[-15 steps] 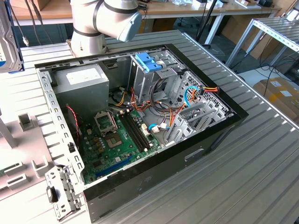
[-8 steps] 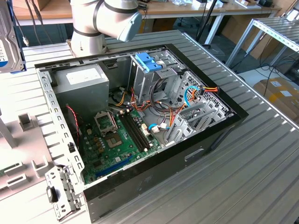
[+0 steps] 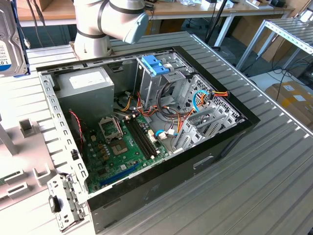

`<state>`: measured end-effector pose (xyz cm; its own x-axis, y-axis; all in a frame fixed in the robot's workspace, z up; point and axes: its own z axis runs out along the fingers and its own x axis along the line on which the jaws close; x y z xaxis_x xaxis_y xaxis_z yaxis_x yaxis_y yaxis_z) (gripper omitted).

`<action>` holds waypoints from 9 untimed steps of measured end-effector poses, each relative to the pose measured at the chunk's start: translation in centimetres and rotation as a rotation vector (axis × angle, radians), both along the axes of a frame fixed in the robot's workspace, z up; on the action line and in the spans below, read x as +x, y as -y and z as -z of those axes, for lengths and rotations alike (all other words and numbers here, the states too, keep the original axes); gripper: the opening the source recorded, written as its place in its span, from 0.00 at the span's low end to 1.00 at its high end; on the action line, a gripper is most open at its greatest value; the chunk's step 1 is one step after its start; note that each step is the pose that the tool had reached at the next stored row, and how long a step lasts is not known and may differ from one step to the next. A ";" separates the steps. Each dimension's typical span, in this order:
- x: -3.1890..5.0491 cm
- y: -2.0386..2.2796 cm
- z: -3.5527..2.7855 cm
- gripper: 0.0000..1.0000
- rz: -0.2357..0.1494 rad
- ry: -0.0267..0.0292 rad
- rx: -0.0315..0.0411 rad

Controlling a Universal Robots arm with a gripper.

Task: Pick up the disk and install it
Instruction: 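Pick up the disk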

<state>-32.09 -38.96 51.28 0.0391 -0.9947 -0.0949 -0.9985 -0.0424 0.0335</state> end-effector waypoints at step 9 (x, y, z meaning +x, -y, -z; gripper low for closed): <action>0.31 0.15 0.03 0.37 0.000 0.0000 0.0000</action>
<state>-31.78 -39.11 51.26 0.0390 -0.9947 -0.0949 -0.9985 -0.0424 0.0335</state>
